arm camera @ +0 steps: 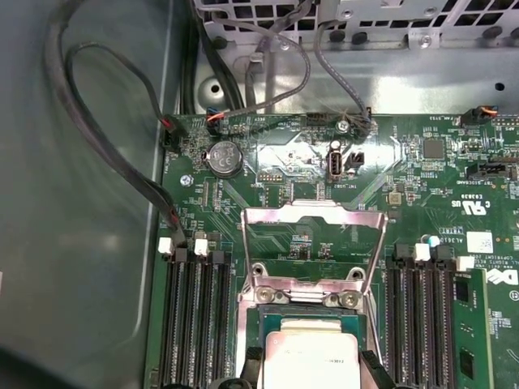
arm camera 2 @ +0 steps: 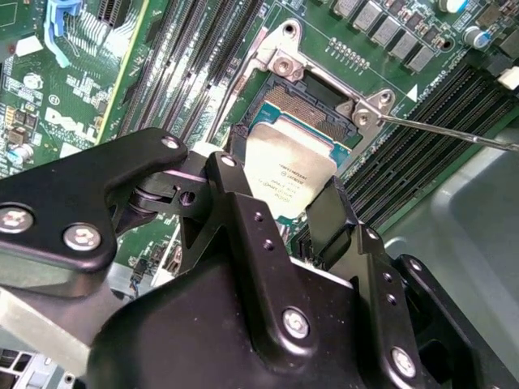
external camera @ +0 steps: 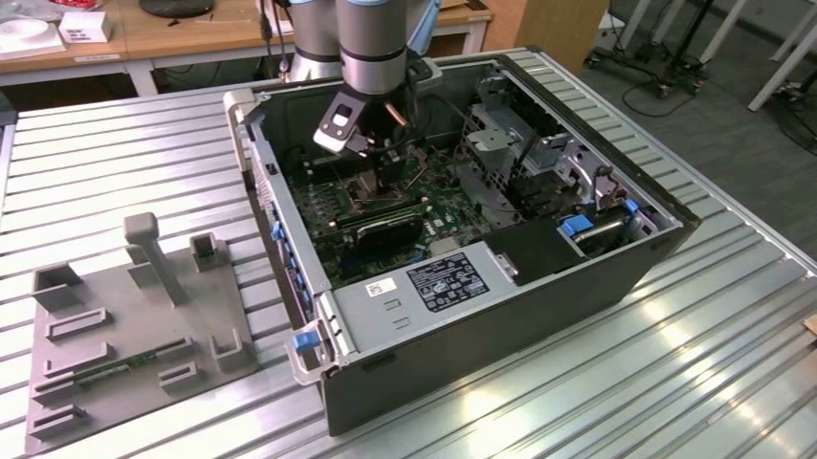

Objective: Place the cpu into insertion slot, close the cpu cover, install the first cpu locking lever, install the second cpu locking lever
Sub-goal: 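Place the cpu into insertion slot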

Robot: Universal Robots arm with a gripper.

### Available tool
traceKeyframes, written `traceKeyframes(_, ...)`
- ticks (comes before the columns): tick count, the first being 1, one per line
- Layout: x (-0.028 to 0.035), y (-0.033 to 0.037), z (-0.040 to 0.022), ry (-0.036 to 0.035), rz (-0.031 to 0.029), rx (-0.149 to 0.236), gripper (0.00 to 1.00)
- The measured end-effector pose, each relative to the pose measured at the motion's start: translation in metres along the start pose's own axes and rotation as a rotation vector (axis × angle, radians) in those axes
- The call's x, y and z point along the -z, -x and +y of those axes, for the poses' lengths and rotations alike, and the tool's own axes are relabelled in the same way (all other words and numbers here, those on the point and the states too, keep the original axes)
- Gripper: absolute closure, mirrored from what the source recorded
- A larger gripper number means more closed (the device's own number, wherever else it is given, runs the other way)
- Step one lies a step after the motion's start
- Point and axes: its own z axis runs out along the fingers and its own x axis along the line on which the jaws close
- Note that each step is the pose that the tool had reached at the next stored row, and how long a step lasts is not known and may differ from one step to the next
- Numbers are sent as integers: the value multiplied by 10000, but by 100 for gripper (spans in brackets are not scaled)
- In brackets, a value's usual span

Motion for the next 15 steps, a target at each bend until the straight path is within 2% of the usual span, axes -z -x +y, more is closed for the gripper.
traceKeyframes(8,-11,0,-16,1,2,-1,46)
traceKeyframes(15,-63,0,-30,0,0,0,46)
